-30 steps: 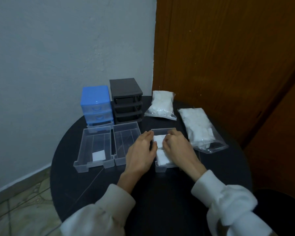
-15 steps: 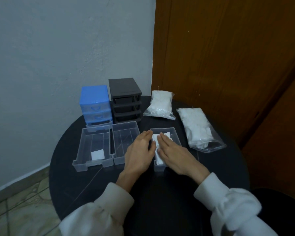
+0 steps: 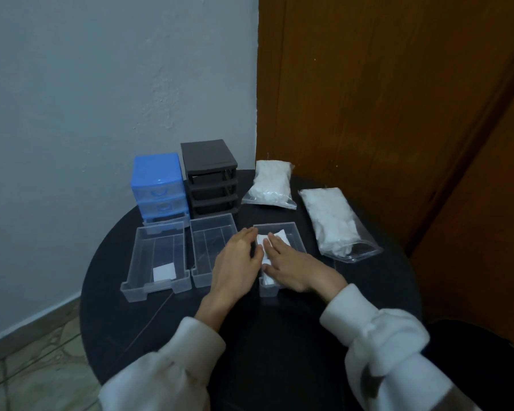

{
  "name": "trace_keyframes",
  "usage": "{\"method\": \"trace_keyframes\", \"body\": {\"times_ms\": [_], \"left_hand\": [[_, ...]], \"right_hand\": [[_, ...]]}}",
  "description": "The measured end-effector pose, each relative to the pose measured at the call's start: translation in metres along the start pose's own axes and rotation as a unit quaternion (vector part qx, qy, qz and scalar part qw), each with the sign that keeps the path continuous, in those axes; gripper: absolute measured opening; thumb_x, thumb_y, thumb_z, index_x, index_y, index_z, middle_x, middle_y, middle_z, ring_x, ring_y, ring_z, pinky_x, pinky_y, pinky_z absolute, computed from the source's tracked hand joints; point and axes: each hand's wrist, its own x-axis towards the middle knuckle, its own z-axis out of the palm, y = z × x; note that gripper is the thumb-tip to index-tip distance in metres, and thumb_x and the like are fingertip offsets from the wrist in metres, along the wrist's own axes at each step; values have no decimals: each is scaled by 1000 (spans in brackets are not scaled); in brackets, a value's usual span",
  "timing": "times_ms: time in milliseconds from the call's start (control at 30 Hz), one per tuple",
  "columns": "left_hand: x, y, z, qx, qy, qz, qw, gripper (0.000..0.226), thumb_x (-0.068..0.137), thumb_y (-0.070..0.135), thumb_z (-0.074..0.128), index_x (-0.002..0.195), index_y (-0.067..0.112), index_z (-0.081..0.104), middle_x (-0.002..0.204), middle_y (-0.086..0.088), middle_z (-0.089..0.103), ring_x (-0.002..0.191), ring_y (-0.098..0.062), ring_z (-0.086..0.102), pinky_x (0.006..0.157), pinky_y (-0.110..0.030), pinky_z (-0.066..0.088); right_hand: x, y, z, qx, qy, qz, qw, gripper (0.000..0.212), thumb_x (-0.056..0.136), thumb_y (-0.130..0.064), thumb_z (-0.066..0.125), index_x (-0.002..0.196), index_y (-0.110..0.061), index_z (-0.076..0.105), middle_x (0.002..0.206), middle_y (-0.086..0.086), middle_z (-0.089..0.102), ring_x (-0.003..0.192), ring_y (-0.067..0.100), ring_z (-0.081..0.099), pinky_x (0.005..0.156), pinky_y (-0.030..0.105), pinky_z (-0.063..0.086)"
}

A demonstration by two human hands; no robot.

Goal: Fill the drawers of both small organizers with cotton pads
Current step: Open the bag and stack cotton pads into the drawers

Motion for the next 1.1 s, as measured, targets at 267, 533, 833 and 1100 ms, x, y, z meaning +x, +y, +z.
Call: {"method": "trace_keyframes", "body": {"times_ms": [267, 533, 833, 1100], "left_hand": [[8, 17, -14, -60, 54, 32, 996, 33, 94, 14, 51, 125, 16, 58, 128, -3, 59, 114, -17, 56, 98, -32, 44], [21, 78, 14, -107, -31, 143, 983, 33, 90, 15, 56, 123, 19, 59, 125, 1, 59, 112, -10, 53, 93, -19, 39], [39, 103, 61, 15, -147, 185, 971, 59, 88, 23, 61, 142, 17, 38, 150, -2, 36, 138, -15, 30, 113, -29, 25], [43, 101, 69, 14, -95, 174, 980, 25, 96, 16, 46, 115, 14, 62, 116, -9, 65, 105, -29, 59, 89, -38, 45]], "right_hand": [[-43, 13, -17, 147, 248, 2, 958, 37, 97, -20, 45, 134, -24, 46, 120, 0, 61, 105, 13, 58, 92, 33, 48], [-97, 81, -3, 188, 326, 73, 923, 15, 91, -12, 53, 91, -27, 59, 88, -9, 61, 81, 0, 58, 77, 23, 49], [-94, 111, 20, 231, 379, 101, 891, 30, 88, -4, 58, 115, -17, 60, 100, -8, 59, 91, 4, 57, 83, 17, 45], [-76, 109, 24, 273, 442, 100, 848, 34, 88, -9, 62, 122, -13, 60, 106, 0, 65, 91, 6, 60, 86, 21, 49]]}}
